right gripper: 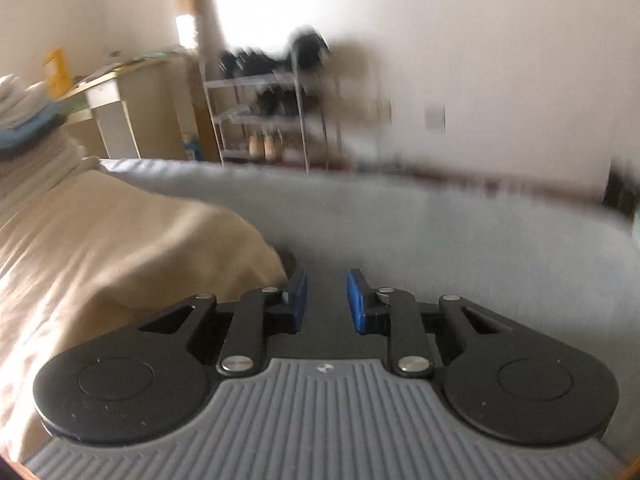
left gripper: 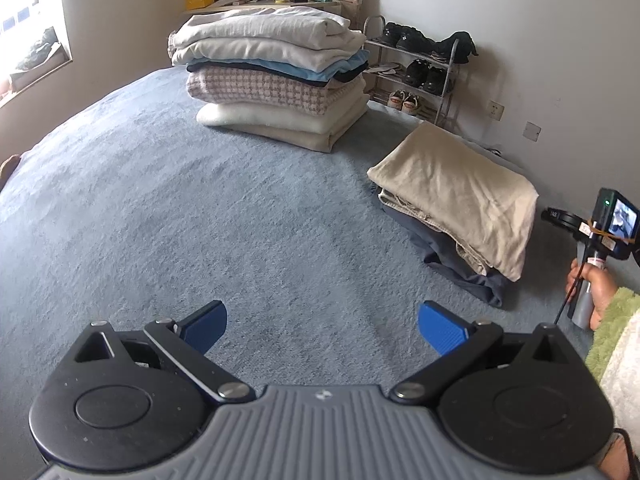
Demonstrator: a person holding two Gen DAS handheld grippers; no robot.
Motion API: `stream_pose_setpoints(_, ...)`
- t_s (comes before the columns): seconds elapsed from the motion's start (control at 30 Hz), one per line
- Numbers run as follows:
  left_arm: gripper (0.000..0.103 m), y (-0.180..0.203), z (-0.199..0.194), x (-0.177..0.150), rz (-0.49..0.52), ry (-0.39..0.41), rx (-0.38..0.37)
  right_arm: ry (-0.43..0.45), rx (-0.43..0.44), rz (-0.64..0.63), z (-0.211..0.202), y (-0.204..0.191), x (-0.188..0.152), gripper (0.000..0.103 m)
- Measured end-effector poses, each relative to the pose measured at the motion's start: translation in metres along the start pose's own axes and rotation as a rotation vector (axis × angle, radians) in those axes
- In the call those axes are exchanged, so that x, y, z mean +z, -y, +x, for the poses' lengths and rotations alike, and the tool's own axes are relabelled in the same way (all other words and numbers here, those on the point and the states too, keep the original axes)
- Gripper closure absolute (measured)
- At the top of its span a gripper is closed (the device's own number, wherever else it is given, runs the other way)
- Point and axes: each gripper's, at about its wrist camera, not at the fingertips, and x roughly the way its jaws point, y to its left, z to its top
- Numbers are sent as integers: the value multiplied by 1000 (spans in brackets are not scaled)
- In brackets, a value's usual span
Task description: Fold clothes
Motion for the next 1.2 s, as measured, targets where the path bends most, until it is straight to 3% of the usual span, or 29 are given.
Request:
stream_pose_setpoints(0.1, 0, 0, 2, 0, -4, -5, -4, 8, 119, 105, -14, 14, 0, 80)
stream_pose_setpoints(0.27, 0, 2, 5, -1, -2, -18, -13, 32, 247, -214, -33, -23, 2, 80)
stream_pose_setpoints(0.4, 0, 1, 2, -2, 1, -15, -8, 15, 224, -449, -28, -54, -6, 80)
stream_pose_setpoints(0.5, 0, -1, 2, -1, -10, -16, 0, 48, 169, -550, -20, -67, -10, 82)
stream_pose_setpoints(0.6, 0, -2, 4, -1, -11, -21, 4, 116, 121, -678, -21, -81, -15, 90)
stream_pose_setpoints(0.77, 0, -3, 6, -1, -8, -27, 2, 265, 9, -868, -27, -89, -39, 93)
stream_pose_setpoints(0.93, 0, -4, 8, -1, -8, -32, -3, 129, 51, -727, -21, -71, -28, 93)
stream_pose_setpoints(1.0, 0, -4, 7, -1, -12, -30, -5, 115, 74, -646, -30, -62, -20, 87)
stream_pose_setpoints(1.2, 1, -2, 6, 0, -15, -28, -18, 105, 151, -321, -69, -28, 12, 86)
